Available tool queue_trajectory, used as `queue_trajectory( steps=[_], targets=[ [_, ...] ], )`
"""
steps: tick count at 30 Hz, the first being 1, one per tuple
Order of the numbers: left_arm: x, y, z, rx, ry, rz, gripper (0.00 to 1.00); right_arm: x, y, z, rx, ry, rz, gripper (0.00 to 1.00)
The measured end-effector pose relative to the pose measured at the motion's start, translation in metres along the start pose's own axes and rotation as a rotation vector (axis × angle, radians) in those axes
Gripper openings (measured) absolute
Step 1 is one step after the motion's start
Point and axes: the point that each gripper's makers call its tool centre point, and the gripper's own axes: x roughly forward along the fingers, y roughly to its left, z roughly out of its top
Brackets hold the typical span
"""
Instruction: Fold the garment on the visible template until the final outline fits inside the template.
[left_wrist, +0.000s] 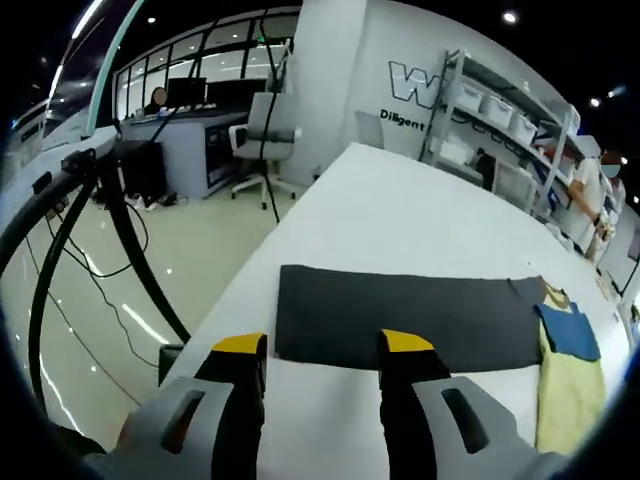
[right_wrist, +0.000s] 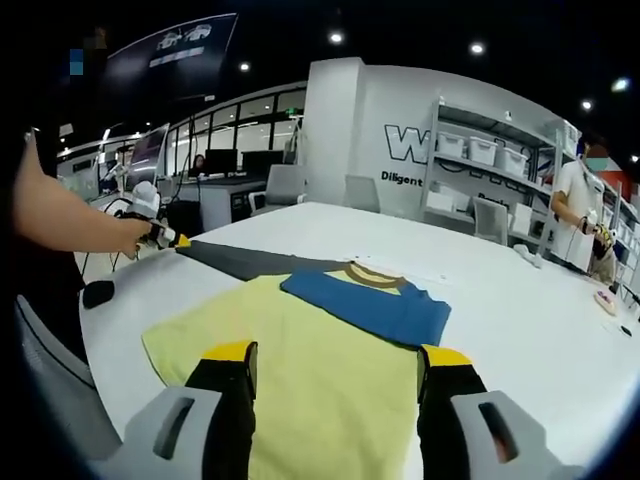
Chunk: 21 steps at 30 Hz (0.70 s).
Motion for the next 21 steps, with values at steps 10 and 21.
queue_trajectory(
  steps=[10, 21],
  targets=[
    [0.0069, 0.0016, -0.0024, -0.027, 0.008, 0.019, 0.32, 0.0007, -0.0008, -0.0009, -0.007, 0.004, -0.001, 0.61],
    [0.0097, 0.0037, -0.0020, -0.005, 0.006, 0.043, 0.21, 0.0010, -0.0032, -0.0022, -0.002, 0.008, -0.003, 0.60]
  ],
)
